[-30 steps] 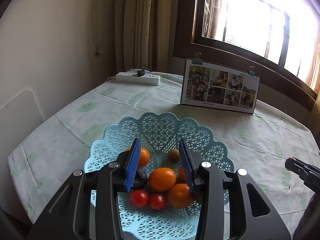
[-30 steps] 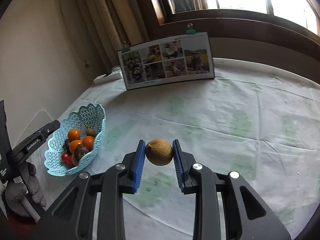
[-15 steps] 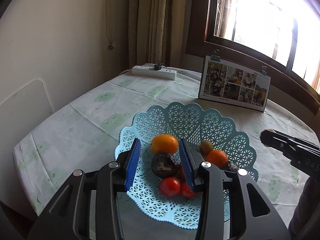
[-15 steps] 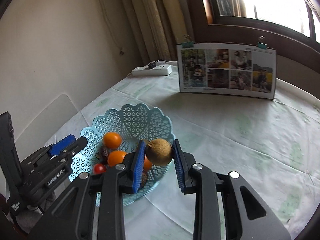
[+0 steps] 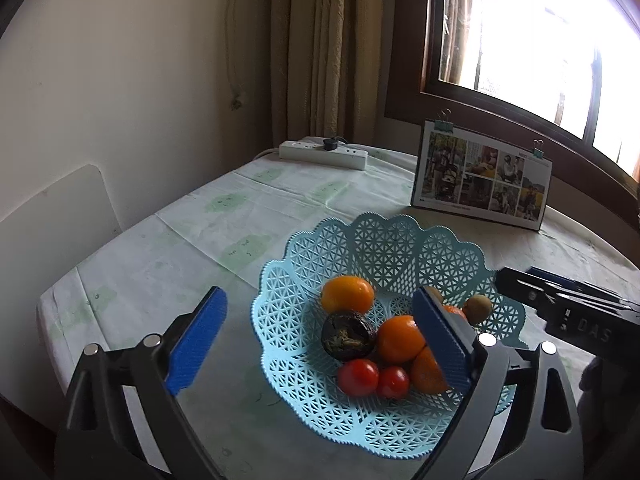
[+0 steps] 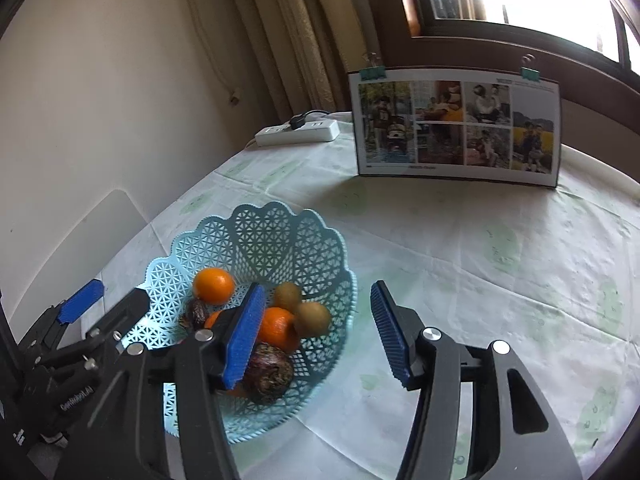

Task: Organize fruits

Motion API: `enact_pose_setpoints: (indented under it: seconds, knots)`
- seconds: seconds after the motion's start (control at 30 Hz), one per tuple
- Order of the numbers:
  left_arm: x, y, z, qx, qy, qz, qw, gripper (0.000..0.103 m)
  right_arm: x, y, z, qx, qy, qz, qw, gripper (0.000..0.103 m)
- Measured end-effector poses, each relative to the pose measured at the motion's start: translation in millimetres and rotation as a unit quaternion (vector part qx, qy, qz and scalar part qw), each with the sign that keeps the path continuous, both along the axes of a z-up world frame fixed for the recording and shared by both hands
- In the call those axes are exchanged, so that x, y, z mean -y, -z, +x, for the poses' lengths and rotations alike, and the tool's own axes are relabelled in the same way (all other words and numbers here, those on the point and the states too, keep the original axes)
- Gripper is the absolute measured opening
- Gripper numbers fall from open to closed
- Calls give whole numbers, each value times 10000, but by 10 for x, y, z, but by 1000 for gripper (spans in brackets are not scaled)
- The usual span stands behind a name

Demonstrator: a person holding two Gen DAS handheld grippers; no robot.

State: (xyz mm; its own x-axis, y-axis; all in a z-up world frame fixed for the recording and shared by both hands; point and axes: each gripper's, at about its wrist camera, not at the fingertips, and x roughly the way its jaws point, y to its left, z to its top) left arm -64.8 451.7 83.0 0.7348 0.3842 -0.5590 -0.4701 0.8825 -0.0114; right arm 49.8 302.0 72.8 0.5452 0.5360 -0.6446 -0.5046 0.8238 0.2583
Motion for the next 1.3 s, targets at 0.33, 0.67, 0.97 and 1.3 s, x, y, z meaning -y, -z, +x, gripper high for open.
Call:
enact_pose_setpoints:
  seconds: [0.33,0.67,0.97,1.3]
  knots:
    - [108,-18,-91,-29,-96,284,9995,100,275,69,-210,37,-94,-109,9999,75]
    - [240,3,-227,-129,-283,424,9986,100,295,86,-566,582,-381,-423,9967,85]
    - [307,18,-303,-360,-749,736,9938,100,280,54,-718,828,-483,-460,9943,92]
    - [365,15,-364,-384,-689,895,9929,100,153,-24,-886,1216,-710,-588,9883,98]
